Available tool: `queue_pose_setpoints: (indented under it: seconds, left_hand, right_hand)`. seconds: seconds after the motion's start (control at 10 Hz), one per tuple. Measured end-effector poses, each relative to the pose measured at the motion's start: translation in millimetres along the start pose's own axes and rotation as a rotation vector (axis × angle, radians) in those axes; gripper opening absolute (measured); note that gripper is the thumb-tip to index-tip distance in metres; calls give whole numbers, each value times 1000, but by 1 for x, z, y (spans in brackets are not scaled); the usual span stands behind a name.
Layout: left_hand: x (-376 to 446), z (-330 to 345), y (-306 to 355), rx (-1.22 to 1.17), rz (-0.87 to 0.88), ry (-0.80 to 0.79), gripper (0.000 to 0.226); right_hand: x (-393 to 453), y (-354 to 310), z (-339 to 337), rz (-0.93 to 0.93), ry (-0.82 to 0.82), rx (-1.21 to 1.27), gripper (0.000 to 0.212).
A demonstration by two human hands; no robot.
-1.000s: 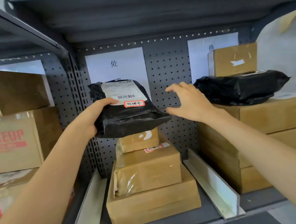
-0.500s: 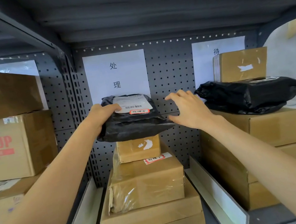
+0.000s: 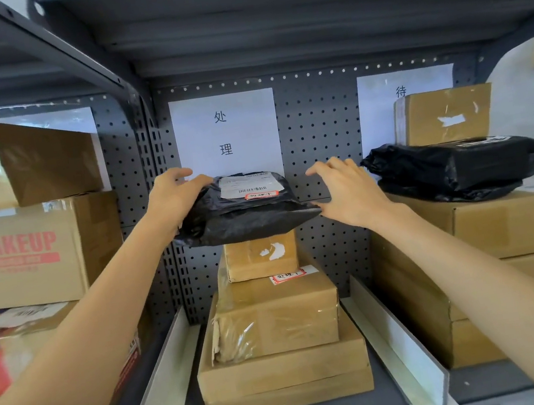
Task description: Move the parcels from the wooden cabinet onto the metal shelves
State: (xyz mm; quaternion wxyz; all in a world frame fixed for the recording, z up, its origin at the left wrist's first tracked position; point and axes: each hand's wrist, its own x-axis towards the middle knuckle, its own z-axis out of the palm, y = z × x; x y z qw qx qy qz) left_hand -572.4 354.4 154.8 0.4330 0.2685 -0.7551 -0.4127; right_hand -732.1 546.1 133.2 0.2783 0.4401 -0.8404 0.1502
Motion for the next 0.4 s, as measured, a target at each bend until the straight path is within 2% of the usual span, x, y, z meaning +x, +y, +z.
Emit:
queue_pose_setpoints:
  seconds: [0.2,0.3,0.4]
  left_hand:
    - [-42,-22,2,364,335,113,43]
    - [-71,-32,-1,549,458,180,42]
    - [-97,-37,-3,683,509,212,40]
  right_hand:
    - [-22,-7,-18,15,53,-25,55]
    - [-44,-8,-22,32,81,-6,53]
    - [-65,-11,-26,52,63,-4,53]
